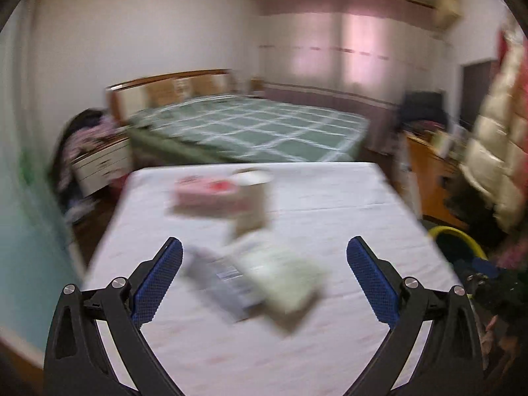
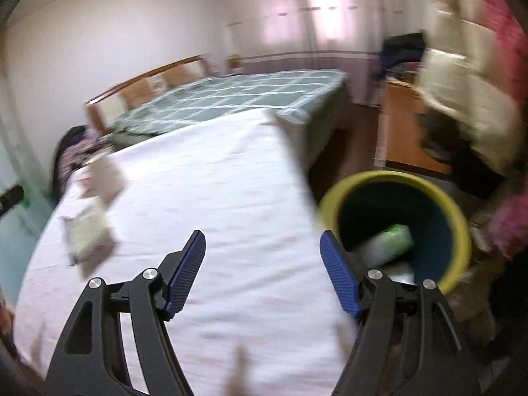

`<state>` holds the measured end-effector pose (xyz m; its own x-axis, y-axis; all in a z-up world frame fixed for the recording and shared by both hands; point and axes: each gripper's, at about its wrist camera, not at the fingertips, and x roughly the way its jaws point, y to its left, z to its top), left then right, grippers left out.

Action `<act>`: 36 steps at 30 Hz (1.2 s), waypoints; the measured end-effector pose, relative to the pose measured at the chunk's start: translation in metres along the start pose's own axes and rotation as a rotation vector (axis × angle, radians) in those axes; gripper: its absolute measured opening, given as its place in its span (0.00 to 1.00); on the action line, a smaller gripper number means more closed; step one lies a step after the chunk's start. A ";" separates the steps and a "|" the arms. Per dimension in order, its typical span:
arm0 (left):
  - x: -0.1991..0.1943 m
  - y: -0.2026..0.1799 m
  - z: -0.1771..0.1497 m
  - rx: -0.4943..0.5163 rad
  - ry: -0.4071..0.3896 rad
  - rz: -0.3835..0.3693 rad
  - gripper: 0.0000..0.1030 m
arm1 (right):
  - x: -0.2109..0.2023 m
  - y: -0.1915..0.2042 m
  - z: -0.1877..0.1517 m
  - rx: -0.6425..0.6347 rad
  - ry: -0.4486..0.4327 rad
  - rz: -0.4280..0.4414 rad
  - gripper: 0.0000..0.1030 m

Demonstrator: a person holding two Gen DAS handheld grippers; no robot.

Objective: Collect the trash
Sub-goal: 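Grasp the silver foil pouch with the right gripper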

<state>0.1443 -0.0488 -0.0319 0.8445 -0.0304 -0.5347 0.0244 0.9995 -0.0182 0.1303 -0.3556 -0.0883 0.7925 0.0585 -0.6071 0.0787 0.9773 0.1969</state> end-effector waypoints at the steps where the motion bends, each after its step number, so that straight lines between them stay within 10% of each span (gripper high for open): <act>1: -0.005 0.022 -0.005 -0.030 0.001 0.040 0.95 | 0.004 0.014 0.001 -0.018 0.003 0.031 0.66; 8: -0.026 0.130 -0.037 -0.184 0.028 0.226 0.95 | 0.031 0.148 -0.004 -0.242 0.083 0.293 0.66; 16: -0.036 0.167 -0.053 -0.228 0.019 0.234 0.95 | 0.063 0.254 -0.014 -0.438 0.180 0.440 0.52; 32: -0.029 0.153 -0.060 -0.217 0.031 0.200 0.95 | 0.132 0.302 -0.021 -0.592 0.284 0.313 0.47; 36: -0.028 0.151 -0.062 -0.222 0.038 0.191 0.95 | 0.141 0.303 -0.019 -0.583 0.312 0.316 0.13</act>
<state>0.0912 0.1031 -0.0717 0.8018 0.1537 -0.5775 -0.2540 0.9624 -0.0966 0.2545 -0.0471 -0.1290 0.5084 0.3255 -0.7973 -0.5285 0.8489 0.0096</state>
